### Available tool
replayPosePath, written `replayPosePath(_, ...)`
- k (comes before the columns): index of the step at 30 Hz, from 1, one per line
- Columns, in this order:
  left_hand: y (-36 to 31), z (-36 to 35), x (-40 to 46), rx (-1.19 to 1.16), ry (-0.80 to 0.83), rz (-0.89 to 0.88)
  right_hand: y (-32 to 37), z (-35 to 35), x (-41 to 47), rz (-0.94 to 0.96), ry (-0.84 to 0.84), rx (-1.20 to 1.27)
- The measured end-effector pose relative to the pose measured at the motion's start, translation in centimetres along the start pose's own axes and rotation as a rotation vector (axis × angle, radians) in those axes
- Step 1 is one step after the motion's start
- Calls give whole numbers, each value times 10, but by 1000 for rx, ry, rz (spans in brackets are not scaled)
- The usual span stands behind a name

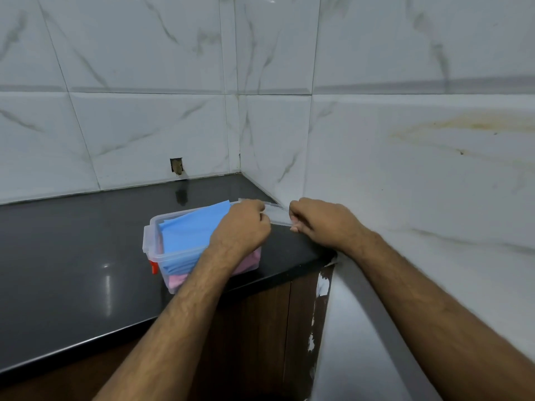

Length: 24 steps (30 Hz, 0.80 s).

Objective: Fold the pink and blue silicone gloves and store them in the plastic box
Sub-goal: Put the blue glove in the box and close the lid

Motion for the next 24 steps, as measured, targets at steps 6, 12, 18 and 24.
replayPosePath(6,14,-1,6,-262,76,82,2,14,6,-158,-287,91)
replayPosePath(12,17,0,9,-502,138,119,14,38,11,-220,-423,128)
replayPosePath(18,25,12,9,-885,57,217,45,78,11,-184,-545,121)
replayPosePath(24,44,37,1,-1075,-254,222,72,107,4,-140,-774,604)
Point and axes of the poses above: each hand's wrist, its own x-axis towards the middle knuckle, its own z-axis out of the back of the hand, y = z × x, the point moved 4 cm from there along x, towards the middle knuckle, and after that the axes turned 5 degrees about z, right-handed, at the moved point
